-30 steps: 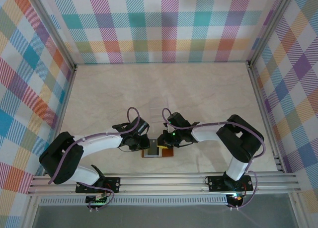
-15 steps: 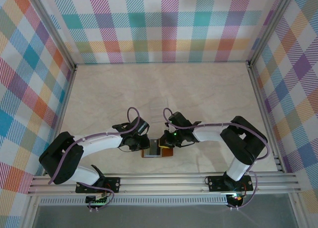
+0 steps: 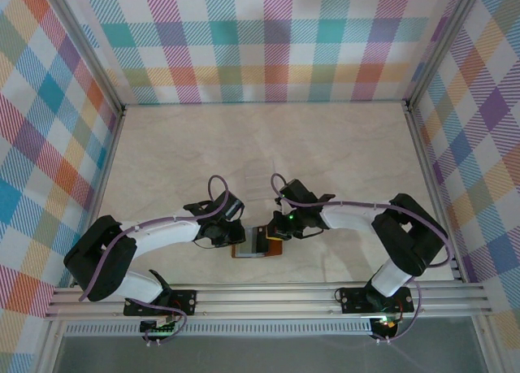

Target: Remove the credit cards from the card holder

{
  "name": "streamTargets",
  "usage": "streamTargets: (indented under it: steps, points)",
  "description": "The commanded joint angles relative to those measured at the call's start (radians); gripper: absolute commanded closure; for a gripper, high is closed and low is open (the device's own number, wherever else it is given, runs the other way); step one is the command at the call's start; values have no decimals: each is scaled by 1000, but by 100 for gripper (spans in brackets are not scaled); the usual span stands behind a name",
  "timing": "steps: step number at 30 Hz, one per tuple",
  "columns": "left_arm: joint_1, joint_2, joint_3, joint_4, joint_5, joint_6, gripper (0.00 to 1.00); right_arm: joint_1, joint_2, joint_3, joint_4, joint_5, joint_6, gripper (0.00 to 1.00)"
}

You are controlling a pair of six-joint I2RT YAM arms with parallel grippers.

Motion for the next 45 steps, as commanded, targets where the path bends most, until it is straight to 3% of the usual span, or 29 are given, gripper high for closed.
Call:
streamTargets:
  steps: [1, 16, 28, 35, 45]
  points:
    - [8, 23, 1, -61, -29, 10, 80, -8, -36, 12, -75, 25, -32, 96]
    - [8, -16, 18, -44, 22, -2, 79, -11, -114, 46, -132, 43, -58, 98]
    - [8, -77, 43, -92, 3, 0, 76, -17, -140, 103, -172, 69, -138, 99]
    - [8, -117, 46, -120, -18, 0, 76, -18, -146, 168, -235, 117, -332, 100]
    - [7, -129, 29, -126, -30, -3, 76, -18, -74, 340, -381, 275, -839, 100]
